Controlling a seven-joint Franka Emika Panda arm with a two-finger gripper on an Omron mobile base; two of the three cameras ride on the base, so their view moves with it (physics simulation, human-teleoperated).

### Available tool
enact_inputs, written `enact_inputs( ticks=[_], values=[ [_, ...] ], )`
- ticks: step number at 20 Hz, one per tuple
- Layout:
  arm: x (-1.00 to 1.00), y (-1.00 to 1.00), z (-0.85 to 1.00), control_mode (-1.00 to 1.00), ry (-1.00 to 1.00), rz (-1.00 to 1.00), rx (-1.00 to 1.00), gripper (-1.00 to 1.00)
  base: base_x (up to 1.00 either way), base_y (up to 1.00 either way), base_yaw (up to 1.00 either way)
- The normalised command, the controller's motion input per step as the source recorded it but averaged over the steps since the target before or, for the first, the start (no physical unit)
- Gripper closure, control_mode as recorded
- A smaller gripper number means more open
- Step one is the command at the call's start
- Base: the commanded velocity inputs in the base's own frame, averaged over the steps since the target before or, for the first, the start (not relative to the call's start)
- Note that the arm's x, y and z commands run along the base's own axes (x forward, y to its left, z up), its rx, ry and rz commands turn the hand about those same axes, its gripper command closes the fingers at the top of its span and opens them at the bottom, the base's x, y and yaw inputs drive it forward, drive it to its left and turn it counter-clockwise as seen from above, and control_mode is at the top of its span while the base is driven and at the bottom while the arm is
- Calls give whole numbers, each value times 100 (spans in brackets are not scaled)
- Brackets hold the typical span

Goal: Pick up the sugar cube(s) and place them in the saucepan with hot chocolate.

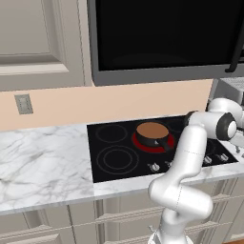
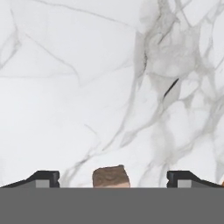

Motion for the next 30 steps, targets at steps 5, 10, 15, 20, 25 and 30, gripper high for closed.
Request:
enact_inputs(
  ticks=[5,10,15,20,25,30],
  values=[
    [-1,5,-27,-100,0,-1,0,-100,0,0,0],
    [-2,7,-24,-100,0,-2,0,-100,0,0,0],
    [-6,13,-19,-100,1,-5,0,-100,0,0,0],
    [-5,17,-16,-100,2,-5,0,-100,0,0,0],
    [-4,13,-17,-100,1,-4,0,-100,0,0,0],
    [0,3,-15,-100,0,-1,0,-100,0,0,0]
  ],
)
